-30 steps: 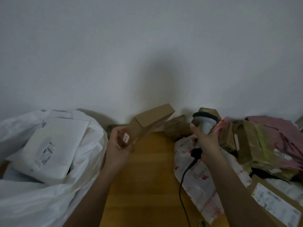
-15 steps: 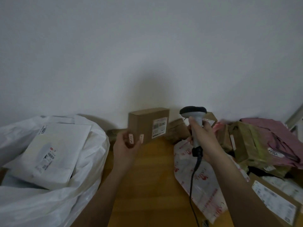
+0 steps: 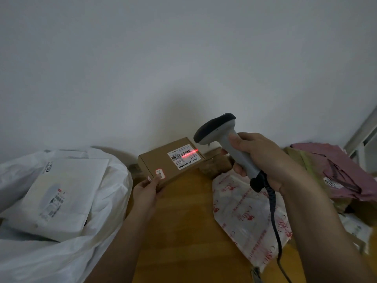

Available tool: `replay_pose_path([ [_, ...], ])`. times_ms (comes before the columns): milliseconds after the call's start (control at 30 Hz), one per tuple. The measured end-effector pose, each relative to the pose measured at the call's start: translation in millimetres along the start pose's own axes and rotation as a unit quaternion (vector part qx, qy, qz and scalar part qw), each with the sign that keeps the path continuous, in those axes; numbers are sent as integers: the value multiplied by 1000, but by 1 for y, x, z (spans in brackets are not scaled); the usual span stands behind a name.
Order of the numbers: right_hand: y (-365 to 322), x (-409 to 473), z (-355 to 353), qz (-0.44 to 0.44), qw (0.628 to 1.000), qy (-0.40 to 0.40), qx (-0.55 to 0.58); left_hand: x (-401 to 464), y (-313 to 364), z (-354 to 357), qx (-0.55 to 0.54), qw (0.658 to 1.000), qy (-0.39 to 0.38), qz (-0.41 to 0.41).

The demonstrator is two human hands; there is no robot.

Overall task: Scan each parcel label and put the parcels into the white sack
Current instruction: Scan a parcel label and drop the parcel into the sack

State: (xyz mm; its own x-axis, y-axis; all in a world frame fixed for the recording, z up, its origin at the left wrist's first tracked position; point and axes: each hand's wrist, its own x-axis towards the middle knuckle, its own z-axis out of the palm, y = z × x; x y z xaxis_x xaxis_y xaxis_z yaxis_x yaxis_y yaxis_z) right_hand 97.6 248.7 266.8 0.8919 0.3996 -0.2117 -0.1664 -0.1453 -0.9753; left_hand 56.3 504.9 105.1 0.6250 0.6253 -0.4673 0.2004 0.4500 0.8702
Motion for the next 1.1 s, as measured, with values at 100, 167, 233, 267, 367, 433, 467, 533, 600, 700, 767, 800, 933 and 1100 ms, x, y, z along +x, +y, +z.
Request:
replay_pose_path([
  [100,-4,-4,-1,-4,1000,2,5,2,0,0,-11,1000,-1,-14],
  [167,-5,-4,-2,-6,1000,7,9,4,-1,0,-16,1000,-1,-21],
  [233,-5,-5,-3,-9,1000,11,9,6,-3,-1,-16,1000,-5,-23],
  [267,-5,-5,-4,-12,1000,13,7,6,-3,0,-15,1000,-6,-23],
  [367,-4,-4,-5,-17,1000,16,10,5,-6,2,-7,1000,-10,-21],
  [433,-4,-3,-5,-13,1000,17,16,4,-7,3,-6,1000,-12,-22],
  [467,-3,-2,-5,-12,1000,16,16,4,-7,3,-4,1000,-12,-22],
  [533,-4,-2,-5,-12,1000,15,12,4,-6,2,-2,1000,-9,-19],
  [600,-4,-1,-4,-11,1000,14,17,4,-6,0,-7,1000,-7,-20],
  [700,-5,2,-2,-3,1000,9,22,1,-4,-1,-12,1000,-7,-18],
  [767,-4,4,1,0,1000,3,24,-1,-3,-2,-14,1000,-1,-17],
  [800,-4,6,3,1,1000,-1,26,-1,-2,-3,-17,1000,4,-17],
  [933,-2,16,15,-3,998,-38,45,-5,3,-10,-45,999,9,-11],
  [1100,7,33,47,-11,996,-44,76,-20,17,-26,-117,992,31,21],
])
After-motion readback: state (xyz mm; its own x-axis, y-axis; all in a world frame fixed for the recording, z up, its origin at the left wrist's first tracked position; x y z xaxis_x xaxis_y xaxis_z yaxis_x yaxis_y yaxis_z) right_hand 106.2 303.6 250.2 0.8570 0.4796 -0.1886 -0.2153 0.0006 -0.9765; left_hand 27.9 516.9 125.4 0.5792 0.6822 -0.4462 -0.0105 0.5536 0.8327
